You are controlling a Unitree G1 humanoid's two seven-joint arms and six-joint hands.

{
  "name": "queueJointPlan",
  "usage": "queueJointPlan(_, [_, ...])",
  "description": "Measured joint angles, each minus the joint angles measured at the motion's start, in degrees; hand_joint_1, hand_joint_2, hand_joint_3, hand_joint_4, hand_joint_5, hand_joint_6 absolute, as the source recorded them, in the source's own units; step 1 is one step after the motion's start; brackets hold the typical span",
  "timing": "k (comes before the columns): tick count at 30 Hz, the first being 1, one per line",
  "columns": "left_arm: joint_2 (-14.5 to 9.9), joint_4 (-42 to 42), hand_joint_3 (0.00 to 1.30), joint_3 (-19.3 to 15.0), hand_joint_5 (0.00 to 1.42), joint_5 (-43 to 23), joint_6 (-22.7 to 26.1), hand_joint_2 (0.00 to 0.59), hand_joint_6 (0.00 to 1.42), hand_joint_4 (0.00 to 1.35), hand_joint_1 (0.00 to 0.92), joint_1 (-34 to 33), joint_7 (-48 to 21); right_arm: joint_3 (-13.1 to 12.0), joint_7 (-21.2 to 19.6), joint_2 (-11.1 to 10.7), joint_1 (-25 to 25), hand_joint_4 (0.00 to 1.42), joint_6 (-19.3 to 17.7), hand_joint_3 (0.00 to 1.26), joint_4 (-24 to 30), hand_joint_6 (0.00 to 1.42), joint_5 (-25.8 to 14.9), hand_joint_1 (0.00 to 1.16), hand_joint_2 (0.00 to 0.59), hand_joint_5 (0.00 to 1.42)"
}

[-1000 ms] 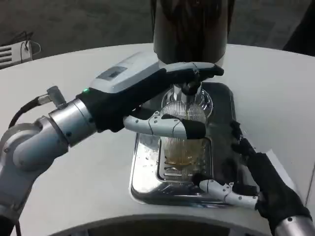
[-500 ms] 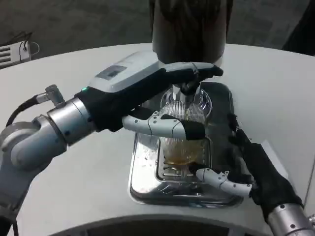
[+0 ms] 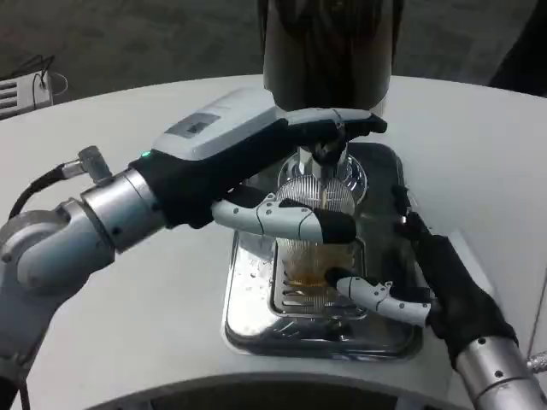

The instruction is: Grasp the cup under the faucet to collect the drink, then remove the cup.

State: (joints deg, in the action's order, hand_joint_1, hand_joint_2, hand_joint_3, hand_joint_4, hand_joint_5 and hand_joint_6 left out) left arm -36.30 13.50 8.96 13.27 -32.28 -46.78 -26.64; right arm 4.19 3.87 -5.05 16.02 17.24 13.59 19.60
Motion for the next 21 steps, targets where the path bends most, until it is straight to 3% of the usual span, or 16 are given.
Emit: queueJointPlan(21, [-0.2,0.7,0.22,-0.9,0.28,-1.8,0.3,0.08,0.34,0.18,0.0,0.1,-0.3,1.4,-0.3,-0.1,4.2,0.0,-0.8,0.0,-4.2,0.06,-3.2,0.82,0.21,0.06])
